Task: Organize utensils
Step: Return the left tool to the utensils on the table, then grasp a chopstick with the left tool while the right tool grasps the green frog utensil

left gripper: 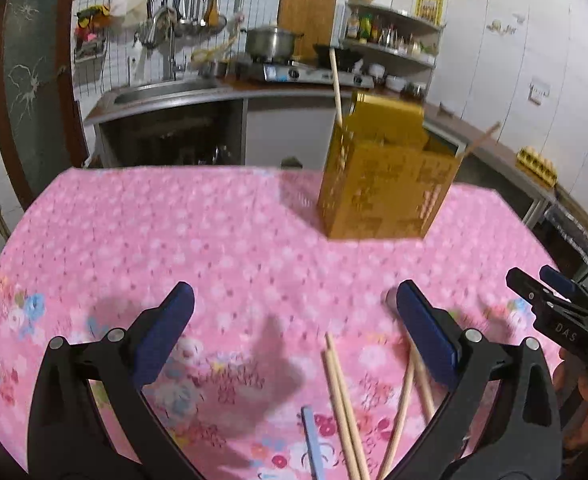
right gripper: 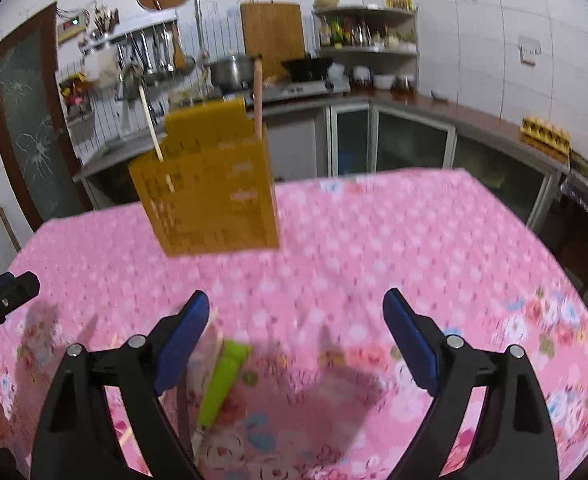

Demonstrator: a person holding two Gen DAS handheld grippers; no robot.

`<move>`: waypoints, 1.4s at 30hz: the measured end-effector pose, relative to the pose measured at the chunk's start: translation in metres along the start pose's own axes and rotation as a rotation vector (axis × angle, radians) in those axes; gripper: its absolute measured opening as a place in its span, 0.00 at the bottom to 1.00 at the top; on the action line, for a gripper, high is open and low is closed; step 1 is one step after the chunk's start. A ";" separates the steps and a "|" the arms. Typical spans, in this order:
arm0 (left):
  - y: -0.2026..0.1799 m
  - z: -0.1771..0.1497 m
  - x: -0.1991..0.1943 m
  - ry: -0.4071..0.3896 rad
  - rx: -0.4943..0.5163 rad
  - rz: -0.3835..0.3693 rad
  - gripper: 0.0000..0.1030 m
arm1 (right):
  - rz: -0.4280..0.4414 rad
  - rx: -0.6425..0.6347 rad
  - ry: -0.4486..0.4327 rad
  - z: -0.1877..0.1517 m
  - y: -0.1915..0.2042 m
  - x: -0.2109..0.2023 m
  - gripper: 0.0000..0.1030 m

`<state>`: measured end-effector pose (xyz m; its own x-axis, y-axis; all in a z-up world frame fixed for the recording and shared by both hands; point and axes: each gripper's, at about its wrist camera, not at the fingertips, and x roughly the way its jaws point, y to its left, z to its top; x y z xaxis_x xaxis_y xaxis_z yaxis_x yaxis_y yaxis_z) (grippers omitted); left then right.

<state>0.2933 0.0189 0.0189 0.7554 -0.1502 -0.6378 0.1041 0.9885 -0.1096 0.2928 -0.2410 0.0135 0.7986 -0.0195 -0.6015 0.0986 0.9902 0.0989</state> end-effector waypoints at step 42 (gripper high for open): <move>-0.022 -0.046 0.062 0.328 0.067 -0.054 0.19 | 0.071 -0.131 0.290 -0.028 0.020 0.066 0.17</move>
<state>0.3077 -0.0132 -0.0535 0.5003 -0.1892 -0.8449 0.1891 0.9762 -0.1066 0.3306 -0.2189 -0.0468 0.5961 0.0721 -0.7997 -0.0435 0.9974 0.0576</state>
